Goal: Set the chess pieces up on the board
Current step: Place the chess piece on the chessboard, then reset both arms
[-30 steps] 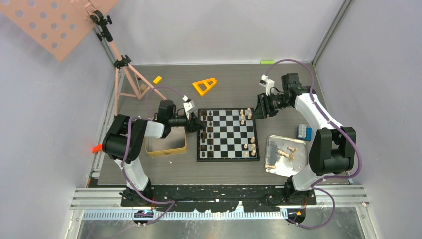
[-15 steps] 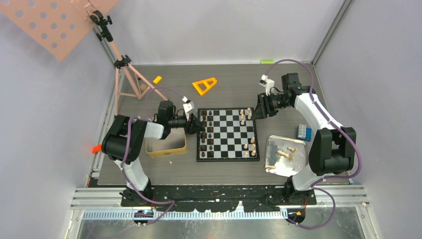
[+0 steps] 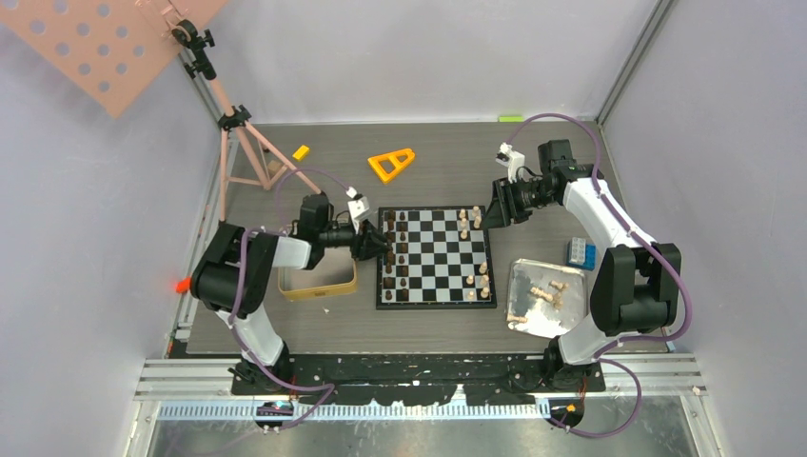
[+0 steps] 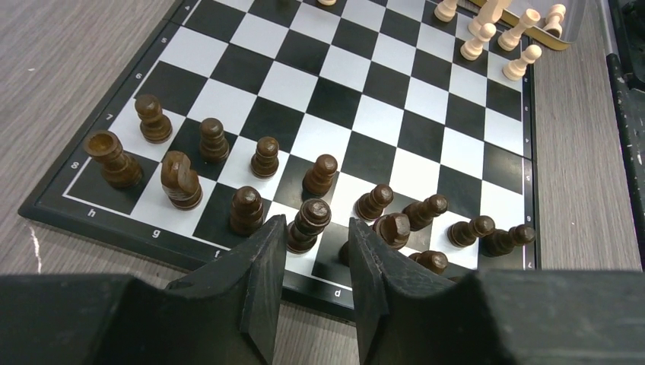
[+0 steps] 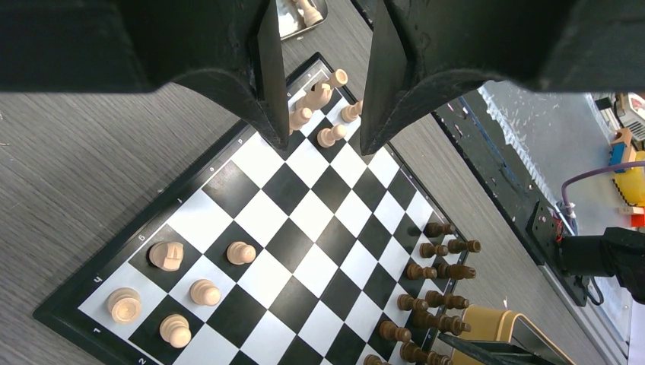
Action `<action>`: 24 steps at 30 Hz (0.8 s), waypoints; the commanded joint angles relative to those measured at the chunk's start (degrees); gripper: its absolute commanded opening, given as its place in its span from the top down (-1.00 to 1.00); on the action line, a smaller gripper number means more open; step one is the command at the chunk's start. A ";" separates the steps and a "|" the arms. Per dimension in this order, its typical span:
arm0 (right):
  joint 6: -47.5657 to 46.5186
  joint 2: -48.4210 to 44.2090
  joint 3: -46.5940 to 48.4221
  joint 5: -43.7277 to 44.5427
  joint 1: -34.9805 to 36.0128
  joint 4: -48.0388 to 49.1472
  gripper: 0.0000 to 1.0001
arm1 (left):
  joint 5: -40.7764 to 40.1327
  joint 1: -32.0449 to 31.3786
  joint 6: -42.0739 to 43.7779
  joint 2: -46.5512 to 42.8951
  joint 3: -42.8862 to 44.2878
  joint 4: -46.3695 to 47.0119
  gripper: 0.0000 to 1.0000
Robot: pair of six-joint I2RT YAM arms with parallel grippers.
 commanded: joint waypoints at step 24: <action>4.56 -9.16 6.43 10.17 -2.49 1.72 -0.10 | -1.95 13.08 -3.90 -23.15 13.24 -33.78 -0.56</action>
